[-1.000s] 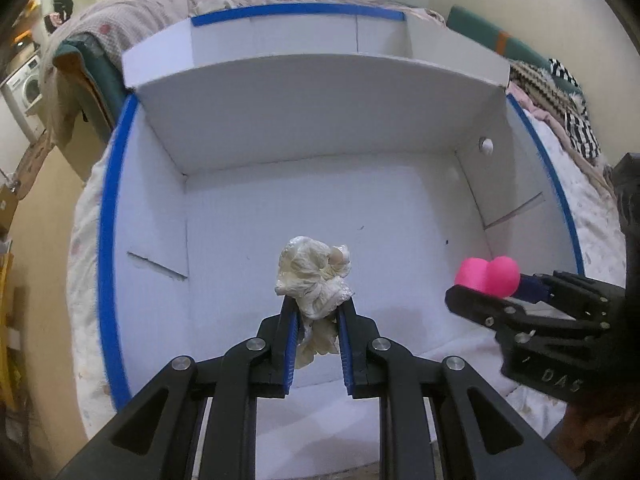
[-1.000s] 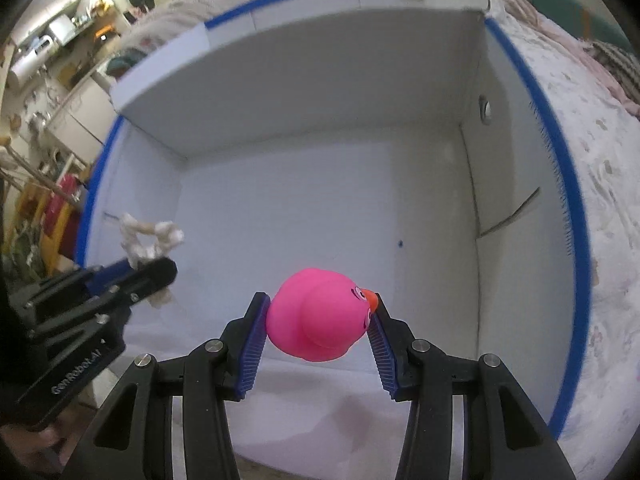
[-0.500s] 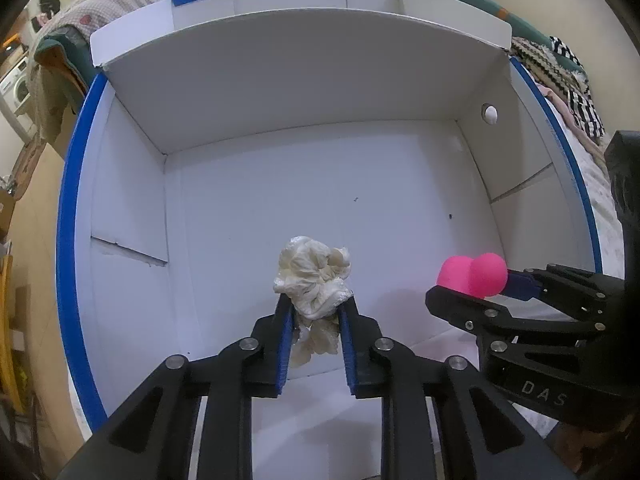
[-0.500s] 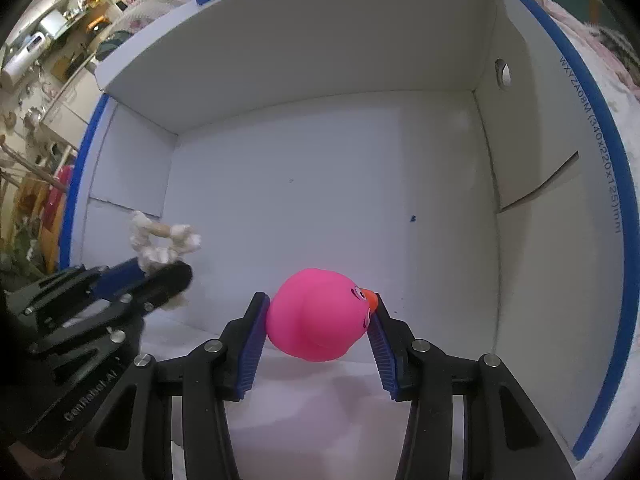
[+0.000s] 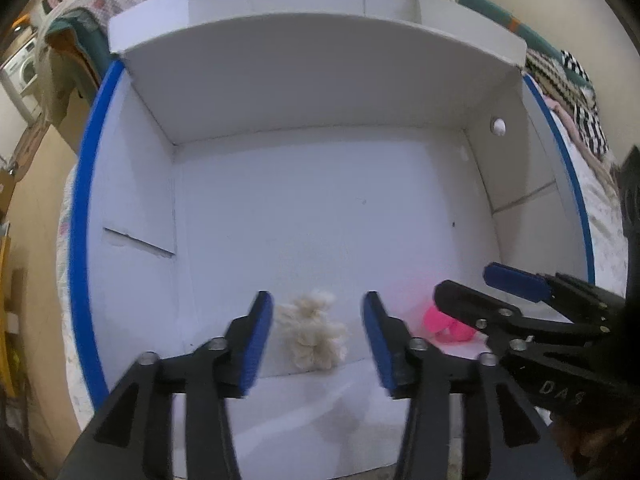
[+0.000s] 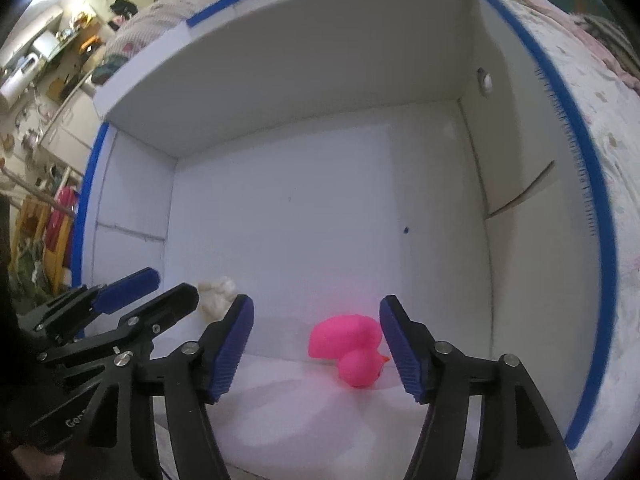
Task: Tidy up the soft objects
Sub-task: 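Carry the scrunchie and duck into the box and open both grippers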
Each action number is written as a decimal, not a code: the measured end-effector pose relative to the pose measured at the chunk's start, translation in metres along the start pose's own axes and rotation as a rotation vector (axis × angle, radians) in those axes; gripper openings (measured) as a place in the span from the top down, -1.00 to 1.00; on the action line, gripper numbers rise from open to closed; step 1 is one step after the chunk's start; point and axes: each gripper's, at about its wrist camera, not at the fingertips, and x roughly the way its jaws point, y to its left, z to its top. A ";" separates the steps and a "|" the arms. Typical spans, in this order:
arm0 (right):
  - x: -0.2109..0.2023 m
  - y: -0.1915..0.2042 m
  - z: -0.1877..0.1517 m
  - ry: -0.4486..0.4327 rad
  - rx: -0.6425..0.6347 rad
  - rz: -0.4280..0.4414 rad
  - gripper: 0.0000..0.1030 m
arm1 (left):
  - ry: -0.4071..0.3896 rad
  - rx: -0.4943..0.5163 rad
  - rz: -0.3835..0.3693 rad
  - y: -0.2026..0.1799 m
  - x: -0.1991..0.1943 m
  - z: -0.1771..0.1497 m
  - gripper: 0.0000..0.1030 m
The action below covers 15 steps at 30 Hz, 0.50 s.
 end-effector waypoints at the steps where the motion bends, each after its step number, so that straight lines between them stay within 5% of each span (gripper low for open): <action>1: -0.001 0.000 0.001 -0.008 0.008 0.002 -0.46 | -0.013 -0.012 0.014 0.003 -0.002 0.001 -0.16; 6: -0.010 -0.003 0.001 -0.031 0.026 0.016 -0.67 | -0.039 -0.023 0.028 0.005 -0.008 0.002 -0.26; 15: -0.030 0.004 0.003 -0.100 0.027 0.035 -0.67 | -0.096 -0.013 0.064 0.008 -0.024 0.000 -0.26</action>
